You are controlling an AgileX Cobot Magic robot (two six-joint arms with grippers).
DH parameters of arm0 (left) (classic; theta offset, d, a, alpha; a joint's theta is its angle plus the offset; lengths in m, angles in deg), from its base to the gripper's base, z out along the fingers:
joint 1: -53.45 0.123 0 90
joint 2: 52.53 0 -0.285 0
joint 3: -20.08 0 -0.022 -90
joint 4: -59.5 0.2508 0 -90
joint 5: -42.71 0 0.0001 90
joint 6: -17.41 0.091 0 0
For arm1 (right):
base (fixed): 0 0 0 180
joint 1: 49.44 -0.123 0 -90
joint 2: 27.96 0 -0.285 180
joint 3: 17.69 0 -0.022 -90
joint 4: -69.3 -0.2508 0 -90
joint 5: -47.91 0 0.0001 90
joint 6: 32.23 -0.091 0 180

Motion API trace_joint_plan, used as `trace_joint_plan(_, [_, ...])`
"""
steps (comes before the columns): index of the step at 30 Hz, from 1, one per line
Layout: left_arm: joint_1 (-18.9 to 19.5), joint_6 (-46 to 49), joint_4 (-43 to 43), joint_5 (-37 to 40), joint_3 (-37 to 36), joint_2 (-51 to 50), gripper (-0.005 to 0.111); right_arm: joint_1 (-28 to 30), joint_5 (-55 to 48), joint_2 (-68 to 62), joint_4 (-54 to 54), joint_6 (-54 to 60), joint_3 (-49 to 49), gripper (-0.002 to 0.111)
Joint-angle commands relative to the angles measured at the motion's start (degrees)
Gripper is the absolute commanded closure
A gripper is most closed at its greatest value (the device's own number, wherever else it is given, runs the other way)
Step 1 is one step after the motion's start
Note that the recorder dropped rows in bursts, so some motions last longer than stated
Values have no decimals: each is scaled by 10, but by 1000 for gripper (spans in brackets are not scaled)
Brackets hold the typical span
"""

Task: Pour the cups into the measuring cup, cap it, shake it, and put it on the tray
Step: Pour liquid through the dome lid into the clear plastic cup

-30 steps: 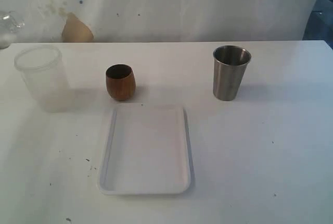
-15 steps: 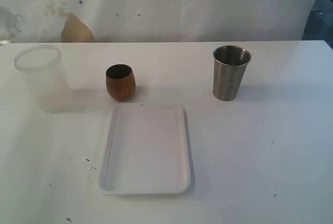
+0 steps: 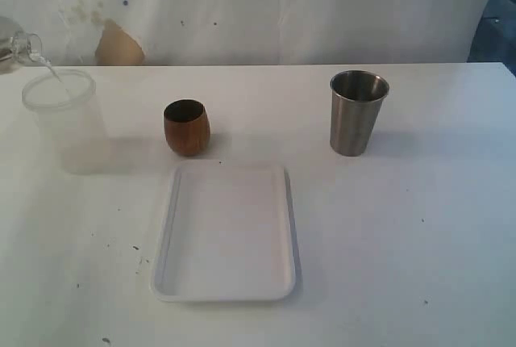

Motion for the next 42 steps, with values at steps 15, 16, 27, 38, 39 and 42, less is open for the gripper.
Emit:
trace_joint_plan(15, [2,29,-4,-36,9,8,107,-3,1,3,-1,-3,1,108])
trace_joint_plan(16, [2,29,-4,-36,9,8,107,-3,1,3,-1,-3,1,108])
trace_joint_plan(27, [2,27,-5,-36,9,8,107,-3,1,3,-1,-3,1,108])
trace_joint_plan(38, [2,27,-4,-39,9,8,107,-3,1,3,-1,-3,1,108])
trace_joint_plan(39, [2,27,-4,-41,9,8,107,-3,1,3,-1,-3,1,108])
trace_joint_plan(42, [2,48,-4,-53,9,8,107,-3,1,3,-1,-3,1,108])
